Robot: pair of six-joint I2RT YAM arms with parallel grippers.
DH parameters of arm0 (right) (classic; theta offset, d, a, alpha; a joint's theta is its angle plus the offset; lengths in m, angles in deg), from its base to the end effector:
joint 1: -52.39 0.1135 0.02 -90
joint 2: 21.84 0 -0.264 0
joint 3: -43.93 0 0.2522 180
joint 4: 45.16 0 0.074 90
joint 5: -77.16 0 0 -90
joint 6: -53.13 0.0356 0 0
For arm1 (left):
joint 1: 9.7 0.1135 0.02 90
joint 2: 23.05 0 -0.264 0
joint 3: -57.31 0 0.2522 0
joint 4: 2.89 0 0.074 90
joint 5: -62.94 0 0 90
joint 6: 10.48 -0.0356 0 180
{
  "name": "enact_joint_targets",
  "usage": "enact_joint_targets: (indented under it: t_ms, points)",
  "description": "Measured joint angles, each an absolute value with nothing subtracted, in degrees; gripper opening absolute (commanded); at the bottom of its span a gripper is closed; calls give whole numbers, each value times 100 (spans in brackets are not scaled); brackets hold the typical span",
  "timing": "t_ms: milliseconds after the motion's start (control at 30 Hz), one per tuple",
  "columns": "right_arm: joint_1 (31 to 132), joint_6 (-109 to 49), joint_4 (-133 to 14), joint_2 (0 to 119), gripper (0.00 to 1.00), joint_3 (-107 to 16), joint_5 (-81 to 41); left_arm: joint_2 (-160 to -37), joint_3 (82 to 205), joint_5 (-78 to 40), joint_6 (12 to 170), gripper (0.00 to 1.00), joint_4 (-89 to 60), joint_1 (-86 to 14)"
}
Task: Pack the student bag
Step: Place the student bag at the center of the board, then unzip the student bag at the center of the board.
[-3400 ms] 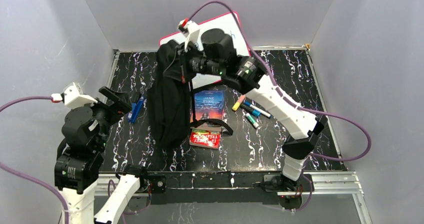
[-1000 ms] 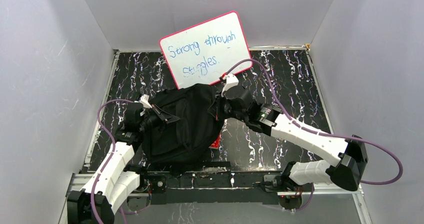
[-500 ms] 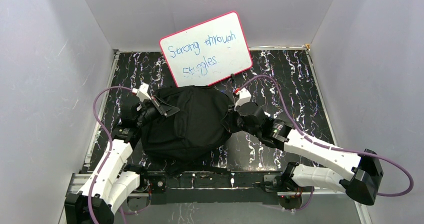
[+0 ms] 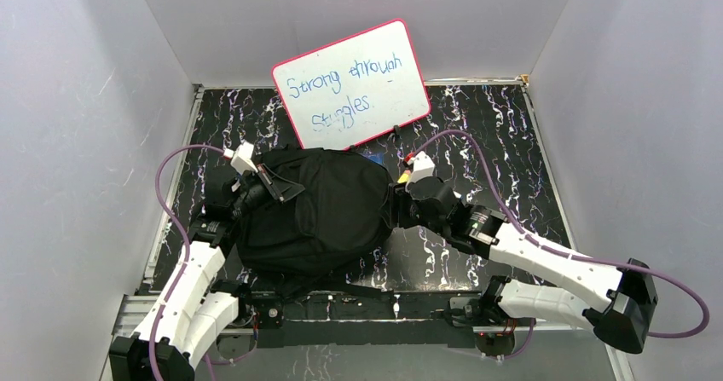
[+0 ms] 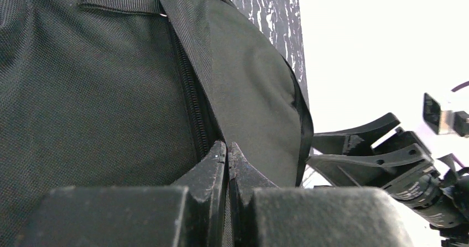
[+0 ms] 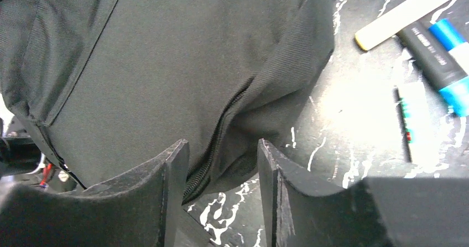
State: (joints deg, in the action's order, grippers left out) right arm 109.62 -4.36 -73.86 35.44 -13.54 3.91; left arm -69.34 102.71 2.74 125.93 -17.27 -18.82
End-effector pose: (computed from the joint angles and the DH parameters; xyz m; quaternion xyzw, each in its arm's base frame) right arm 0.1301 0.1832 0.2849 -0.1093 0.8465 0.2681 0.4468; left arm 0.1857 -0.0477 0.2728 -0.0977 0.7776 -0.4540 0.4238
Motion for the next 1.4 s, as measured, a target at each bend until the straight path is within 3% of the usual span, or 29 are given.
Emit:
enact_joint_targets:
  t_ms: [100,300,467,800,1400]
  points:
    - [10962,-580,-7633,3470,66,-1522,466,-6802,10192,184,12550,0,-1815,-1882]
    - [10962,-986,-7851,3430,61,-2152,144,-6781,10140,70,12532,0,-1885,-1882]
    - [11080,-1021,-7751,4149,58,-2847,-383,-6975,10140,51,12534,0,-1883,-1882]
    - [12490,-827,-7233,5646,52,-3133,-581,-7028,10140,38,12539,0,-1883,-1882]
    - [12739,-409,-6573,6346,41,-3242,-540,-7045,10070,38,12556,0,-1852,-1882]
